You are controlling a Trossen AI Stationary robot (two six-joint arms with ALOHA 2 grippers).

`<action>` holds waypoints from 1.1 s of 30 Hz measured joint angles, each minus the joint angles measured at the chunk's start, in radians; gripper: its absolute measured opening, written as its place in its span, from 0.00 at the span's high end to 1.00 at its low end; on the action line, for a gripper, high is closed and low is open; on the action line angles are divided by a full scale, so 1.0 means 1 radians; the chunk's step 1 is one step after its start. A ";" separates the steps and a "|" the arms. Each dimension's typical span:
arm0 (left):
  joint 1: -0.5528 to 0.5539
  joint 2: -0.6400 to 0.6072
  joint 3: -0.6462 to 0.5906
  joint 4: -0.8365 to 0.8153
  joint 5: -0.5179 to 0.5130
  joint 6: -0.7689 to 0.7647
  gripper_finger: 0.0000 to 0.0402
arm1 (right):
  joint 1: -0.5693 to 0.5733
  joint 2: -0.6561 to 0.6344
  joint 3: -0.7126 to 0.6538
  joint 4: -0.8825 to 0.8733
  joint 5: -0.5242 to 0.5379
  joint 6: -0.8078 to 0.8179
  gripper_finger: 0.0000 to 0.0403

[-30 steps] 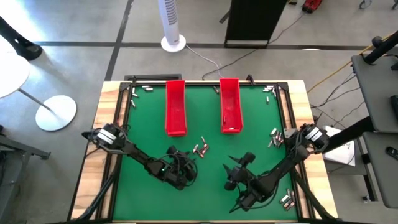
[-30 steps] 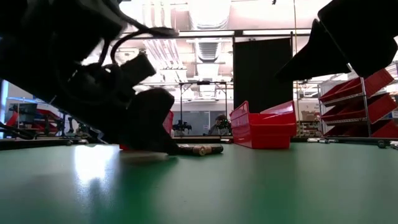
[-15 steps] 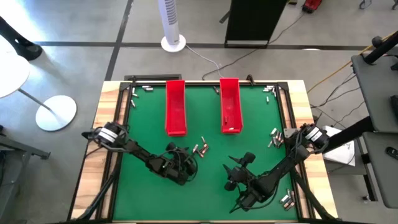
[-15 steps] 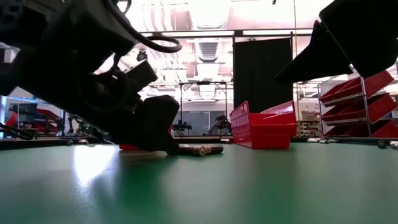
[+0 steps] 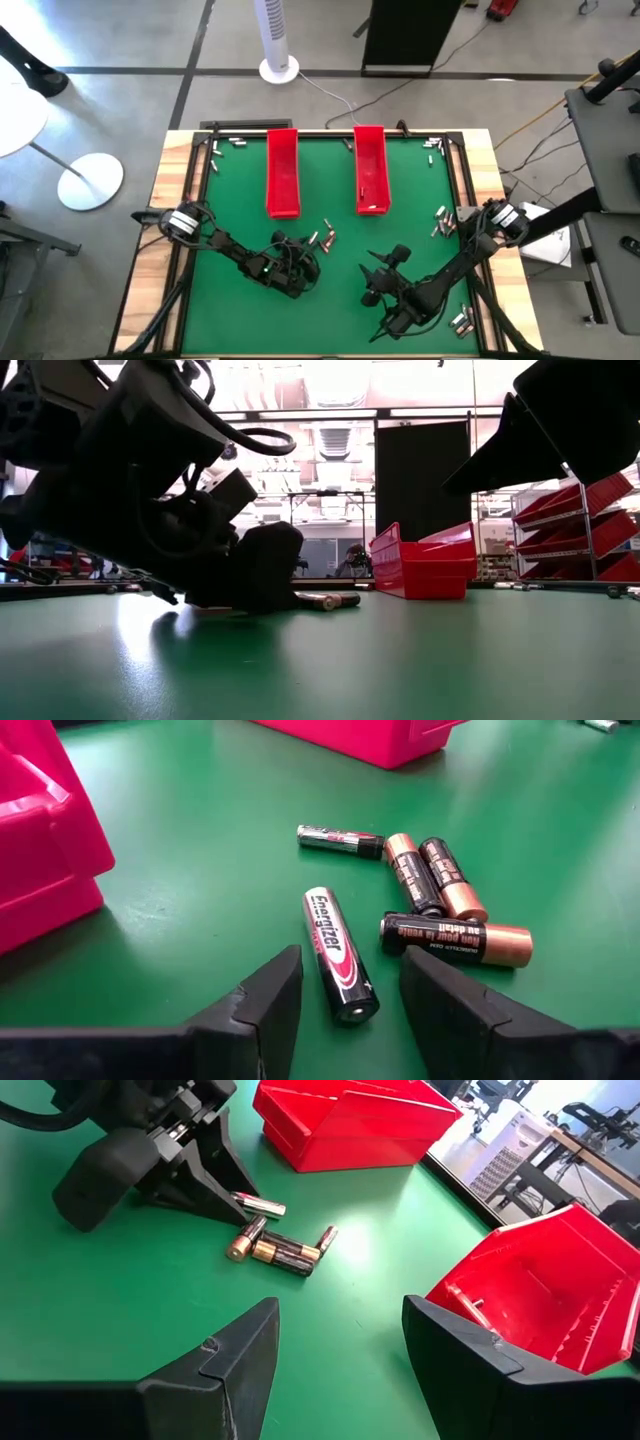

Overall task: Sort batteries
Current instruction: Put the silver battery into the right red bin

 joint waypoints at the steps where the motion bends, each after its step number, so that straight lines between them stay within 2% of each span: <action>1: 0.000 0.000 -0.001 0.000 0.002 -0.001 0.62 | 0.000 0.000 0.000 0.000 0.000 0.000 0.49; 9: 0.002 -0.007 -0.012 -0.026 0.024 -0.061 0.64 | 0.002 0.000 0.000 -0.005 -0.002 0.000 0.49; 18: 0.004 -0.012 -0.013 -0.080 0.026 -0.073 0.89 | 0.002 0.000 0.000 -0.008 -0.020 -0.007 0.49; 23: 0.001 -0.032 -0.014 -0.088 0.043 -0.055 0.92 | 0.007 -0.003 0.000 -0.032 -0.058 -0.050 0.49; 25: -0.002 -0.067 -0.016 -0.097 0.069 -0.041 0.92 | 0.016 -0.011 0.000 -0.086 -0.100 -0.053 0.49; 29: -0.005 -0.173 -0.020 -0.152 0.148 0.051 0.90 | 0.038 -0.037 -0.001 -0.231 -0.142 0.058 0.49; 33: -0.003 -0.310 -0.018 -0.163 0.092 0.126 0.90 | 0.067 -0.048 -0.002 -0.344 -0.154 0.185 0.49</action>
